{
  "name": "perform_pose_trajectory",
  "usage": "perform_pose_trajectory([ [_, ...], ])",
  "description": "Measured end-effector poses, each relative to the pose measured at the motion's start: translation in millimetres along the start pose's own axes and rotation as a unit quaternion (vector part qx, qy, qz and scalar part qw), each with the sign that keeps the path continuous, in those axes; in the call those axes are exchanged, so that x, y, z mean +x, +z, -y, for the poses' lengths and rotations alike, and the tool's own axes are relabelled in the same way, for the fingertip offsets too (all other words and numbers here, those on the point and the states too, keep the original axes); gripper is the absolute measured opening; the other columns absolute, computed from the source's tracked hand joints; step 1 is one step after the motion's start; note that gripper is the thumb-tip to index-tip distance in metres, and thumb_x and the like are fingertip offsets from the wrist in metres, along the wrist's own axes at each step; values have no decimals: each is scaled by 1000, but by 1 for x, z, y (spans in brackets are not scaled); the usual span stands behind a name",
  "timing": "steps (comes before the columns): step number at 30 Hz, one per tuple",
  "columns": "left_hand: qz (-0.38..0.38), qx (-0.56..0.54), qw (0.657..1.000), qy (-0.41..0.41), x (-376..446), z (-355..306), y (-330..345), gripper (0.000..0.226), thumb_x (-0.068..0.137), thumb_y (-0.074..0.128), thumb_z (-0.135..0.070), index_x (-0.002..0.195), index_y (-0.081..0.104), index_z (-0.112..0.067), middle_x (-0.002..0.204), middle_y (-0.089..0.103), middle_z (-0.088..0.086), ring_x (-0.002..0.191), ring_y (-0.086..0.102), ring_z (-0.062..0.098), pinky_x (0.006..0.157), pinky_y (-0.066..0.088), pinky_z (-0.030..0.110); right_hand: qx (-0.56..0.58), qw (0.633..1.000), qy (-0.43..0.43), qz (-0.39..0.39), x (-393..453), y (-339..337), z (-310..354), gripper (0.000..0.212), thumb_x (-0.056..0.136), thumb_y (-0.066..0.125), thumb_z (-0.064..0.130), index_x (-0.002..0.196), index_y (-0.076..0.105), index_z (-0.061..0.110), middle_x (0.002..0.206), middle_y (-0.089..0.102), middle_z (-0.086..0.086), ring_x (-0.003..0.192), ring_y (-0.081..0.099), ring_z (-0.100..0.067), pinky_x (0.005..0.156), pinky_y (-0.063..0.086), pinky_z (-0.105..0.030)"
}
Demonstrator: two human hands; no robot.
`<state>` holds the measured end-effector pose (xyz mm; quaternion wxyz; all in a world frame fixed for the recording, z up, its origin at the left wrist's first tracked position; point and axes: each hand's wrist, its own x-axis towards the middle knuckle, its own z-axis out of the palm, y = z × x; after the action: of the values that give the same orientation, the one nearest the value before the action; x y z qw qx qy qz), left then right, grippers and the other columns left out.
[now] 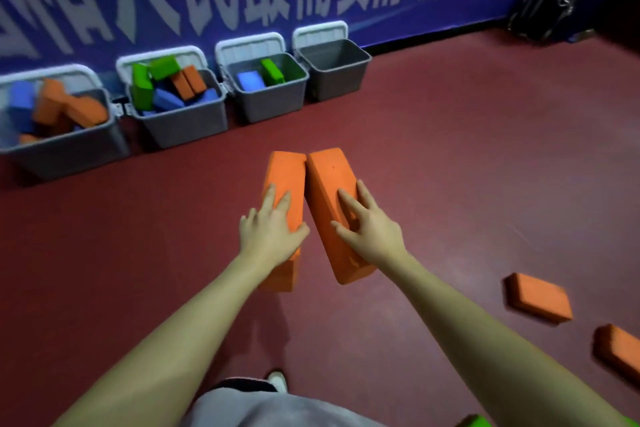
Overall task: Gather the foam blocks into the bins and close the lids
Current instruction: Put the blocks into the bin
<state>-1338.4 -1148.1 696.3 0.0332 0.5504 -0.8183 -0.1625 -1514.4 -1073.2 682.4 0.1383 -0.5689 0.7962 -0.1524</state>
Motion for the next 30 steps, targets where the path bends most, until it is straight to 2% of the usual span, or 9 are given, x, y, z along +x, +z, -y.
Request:
perform_pose_trajectory([
  [6, -29, -1, 996, -80, 76, 59, -40, 71, 88, 51, -54, 150, 27, -28, 161, 9, -1, 130, 41, 36, 107, 34, 43, -12, 997, -70, 23, 112, 10, 70, 66, 90, 52, 56, 149, 25, 41, 162, 6, 5, 128, 48, -27, 88, 49, -40],
  [12, -58, -15, 990, -127, 163, 71, -59, 71, 87, 52, -54, 149, 29, -29, 161, 10, -2, 131, 41, 34, 106, 34, 41, -16, 992, -120, 33, 221, 7, 82, 66, 89, 52, 57, 148, 26, 42, 162, 7, 5, 127, 49, -26, 87, 50, -40],
  [21, -99, -37, 981, -162, 325, 11, -88, 69, 87, 54, -52, 148, 31, -30, 160, 12, -2, 129, 43, 34, 104, 35, 40, -16, 984, -175, 23, 403, -46, 37, 64, 88, 53, 57, 146, 29, 45, 161, 9, 7, 126, 50, -25, 85, 49, -38],
  [30, -139, -96, 968, -185, 483, -54, -103, 69, 84, 58, -52, 146, 37, -29, 160, 16, -3, 134, 41, 28, 104, 35, 40, -6, 983, -180, 20, 563, -93, -14, 63, 88, 54, 56, 146, 31, 43, 161, 10, 8, 126, 50, -25, 86, 50, -39],
])
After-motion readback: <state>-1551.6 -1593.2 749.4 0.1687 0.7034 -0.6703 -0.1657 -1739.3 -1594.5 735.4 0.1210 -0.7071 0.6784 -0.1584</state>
